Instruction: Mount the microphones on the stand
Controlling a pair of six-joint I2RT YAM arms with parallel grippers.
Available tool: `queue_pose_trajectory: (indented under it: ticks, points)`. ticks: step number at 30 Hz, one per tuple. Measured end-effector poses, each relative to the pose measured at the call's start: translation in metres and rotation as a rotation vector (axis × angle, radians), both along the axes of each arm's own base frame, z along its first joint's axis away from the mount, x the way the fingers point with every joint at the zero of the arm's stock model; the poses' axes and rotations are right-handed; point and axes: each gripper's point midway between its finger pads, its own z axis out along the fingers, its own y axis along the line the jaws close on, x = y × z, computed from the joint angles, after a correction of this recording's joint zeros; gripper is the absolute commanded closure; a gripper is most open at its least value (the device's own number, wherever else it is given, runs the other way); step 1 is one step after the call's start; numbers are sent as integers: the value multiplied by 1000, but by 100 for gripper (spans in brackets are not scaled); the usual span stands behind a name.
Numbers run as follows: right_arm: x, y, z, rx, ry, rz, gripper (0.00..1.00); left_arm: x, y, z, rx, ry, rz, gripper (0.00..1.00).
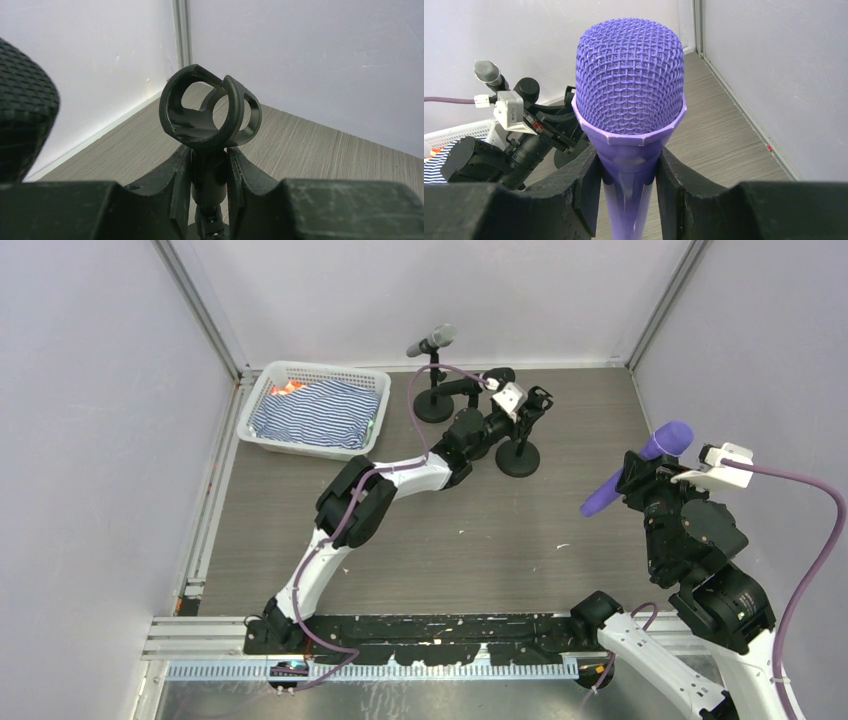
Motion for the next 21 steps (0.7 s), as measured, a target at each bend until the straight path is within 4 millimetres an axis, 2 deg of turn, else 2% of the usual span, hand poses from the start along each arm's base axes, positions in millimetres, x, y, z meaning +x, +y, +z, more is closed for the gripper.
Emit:
queue_pose_trajectory:
  ticks: [4, 7, 16, 21]
  points:
    - [0, 0, 0, -6, 2, -1, 96, -5, -1, -1, 9, -12, 4, 100]
    - [0, -1, 0, -12, 3, -4, 96, -17, 7, 0, 30, -14, 25, 100]
    - [0, -2, 0, -18, 4, -4, 96, -78, 40, -1, 141, 21, 122, 100]
    - [0, -1, 0, -16, 1, -1, 96, -99, 61, -5, 174, 86, 154, 100]
